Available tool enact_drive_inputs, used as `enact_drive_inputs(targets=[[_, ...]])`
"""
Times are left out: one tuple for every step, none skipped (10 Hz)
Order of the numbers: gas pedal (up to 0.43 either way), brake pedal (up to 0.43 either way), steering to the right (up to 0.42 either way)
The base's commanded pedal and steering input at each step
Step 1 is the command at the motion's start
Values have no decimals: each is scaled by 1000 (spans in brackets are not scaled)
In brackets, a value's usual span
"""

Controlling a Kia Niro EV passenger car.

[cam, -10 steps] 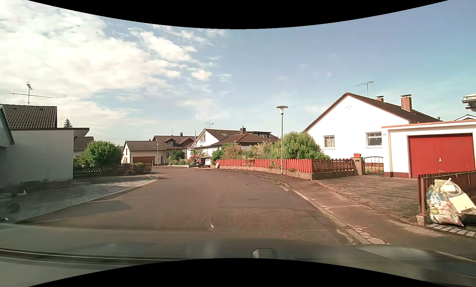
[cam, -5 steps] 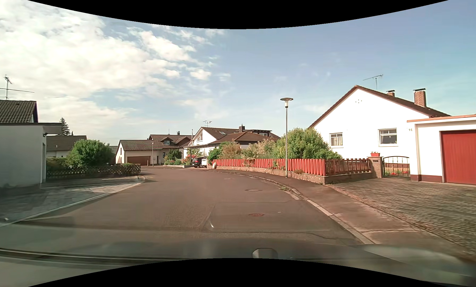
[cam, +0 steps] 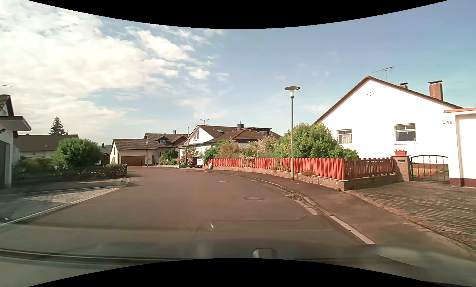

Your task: Follow the waypoints while adhering to traffic rules and regulations

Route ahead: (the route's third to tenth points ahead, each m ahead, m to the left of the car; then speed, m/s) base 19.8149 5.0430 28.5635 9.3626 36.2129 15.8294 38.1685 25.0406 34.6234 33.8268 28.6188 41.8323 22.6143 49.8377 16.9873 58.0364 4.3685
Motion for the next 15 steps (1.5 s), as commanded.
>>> enact_drive_inputs(targets=[[67,0,5],[67,0,5],[67,0,2],[67,0,-4],[98,0,-10],[98,0,-18],[98,0,-23],[98,0,-26],[98,0,-31],[87,0,-35],[87,0,-34],[87,0,-31],[79,0,-30],[67,0,-30],[67,0,-31]])
